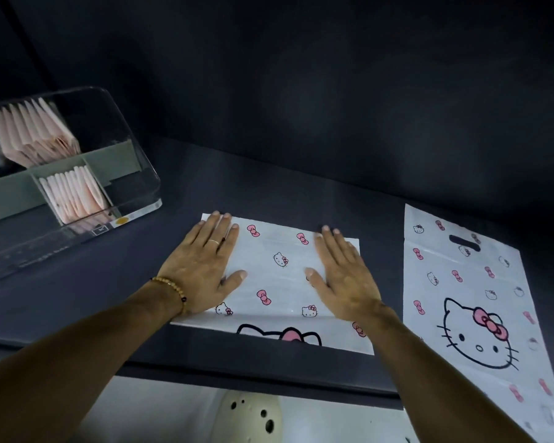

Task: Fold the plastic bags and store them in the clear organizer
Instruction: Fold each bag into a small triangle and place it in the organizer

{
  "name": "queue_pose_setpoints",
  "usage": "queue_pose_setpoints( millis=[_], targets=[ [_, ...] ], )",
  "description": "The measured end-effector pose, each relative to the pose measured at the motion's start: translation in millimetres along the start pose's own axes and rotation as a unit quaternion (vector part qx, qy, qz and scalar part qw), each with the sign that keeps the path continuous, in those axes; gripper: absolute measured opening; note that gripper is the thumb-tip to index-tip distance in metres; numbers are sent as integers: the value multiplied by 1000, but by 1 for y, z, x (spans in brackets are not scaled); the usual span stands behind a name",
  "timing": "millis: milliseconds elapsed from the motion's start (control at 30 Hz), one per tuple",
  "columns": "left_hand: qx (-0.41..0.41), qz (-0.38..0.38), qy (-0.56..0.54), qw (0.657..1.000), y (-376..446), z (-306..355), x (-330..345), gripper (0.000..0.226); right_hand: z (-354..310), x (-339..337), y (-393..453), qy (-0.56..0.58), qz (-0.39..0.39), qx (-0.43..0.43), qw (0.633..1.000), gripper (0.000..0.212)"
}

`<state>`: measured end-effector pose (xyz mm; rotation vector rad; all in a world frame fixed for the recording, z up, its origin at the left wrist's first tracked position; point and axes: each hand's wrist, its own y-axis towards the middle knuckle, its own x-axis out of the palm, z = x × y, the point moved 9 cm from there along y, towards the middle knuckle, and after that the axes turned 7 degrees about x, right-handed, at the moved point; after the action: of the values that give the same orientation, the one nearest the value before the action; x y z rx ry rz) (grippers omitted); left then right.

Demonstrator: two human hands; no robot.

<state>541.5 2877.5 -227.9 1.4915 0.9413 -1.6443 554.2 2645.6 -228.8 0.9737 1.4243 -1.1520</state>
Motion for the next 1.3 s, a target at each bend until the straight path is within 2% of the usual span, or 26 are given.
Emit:
queue_pose_setpoints(
  millis=[133, 233, 300, 400, 500, 567, 600, 700, 767, 833, 900, 967, 1000, 1033, 1133, 1200, 1233, 1300],
  targets=[
    [0, -14, 2, 1000, 1, -2, 2, 86, 36, 2, -11, -7, -20, 58, 998, 81],
    [-2, -29, 6, 1000, 3, -2, 4, 88, 51, -4, -22, -28, -61, 101, 993, 78],
    [-1, -49, 14, 999, 3, -2, 5, 88, 35, -16, -36, -6, -49, 80, 996, 75],
    [-3, -70, 20, 997, 1, -3, -2, 86, -19, -37, -74, 61, 5, -13, 998, 75],
    [5, 13, -13, 1000, -11, 13, -35, 71, -55, -35, -108, 12, 32, -82, 996, 59],
    [45, 76, -45, 995, -30, 35, -50, 66, -57, -30, -116, -13, 42, -80, 996, 43],
    [70, 74, -69, 992, -40, 46, -49, 68, -56, -29, -117, -21, 51, -78, 995, 36],
    [89, -68, -103, 988, -66, 59, -18, 83, -58, -34, -115, -15, 70, -77, 994, 17],
    [93, -54, -113, 988, -68, 56, -16, 63, -57, -43, -109, 0, 76, -72, 994, 13],
    [79, -11, -164, 983, -64, 49, -28, 37, -45, -49, -102, 40, 52, -38, 997, 29],
    [58, -18, -226, 972, -58, 39, -38, 26, -24, -46, -96, 96, -7, 29, 995, 40],
    [34, -22, -278, 960, -53, 26, -49, 19, 1, -47, -94, 196, -32, 106, 974, 13],
    [6, -23, -299, 954, -52, 17, -54, 23, 14, -48, -92, 245, -40, 145, 958, 4],
    [-29, -27, -320, 947, -52, 5, -55, 29, 26, -48, -90, 281, -48, 176, 942, 12],
    [-133, -44, -391, 910, -62, -28, -43, 34, 44, -41, -88, 386, -81, 229, 890, 10],
    [-184, -40, -400, 897, -70, -42, -32, 42, 49, -35, -89, 451, -69, 258, 852, 11],
    [-200, -24, -374, 906, -73, -47, -29, 45, 52, -32, -88, 457, -58, 276, 844, 14],
    [-225, 10, -306, 925, -76, -50, -28, 46, 54, -23, -85, 396, -44, 298, 868, 30]
  ],
)
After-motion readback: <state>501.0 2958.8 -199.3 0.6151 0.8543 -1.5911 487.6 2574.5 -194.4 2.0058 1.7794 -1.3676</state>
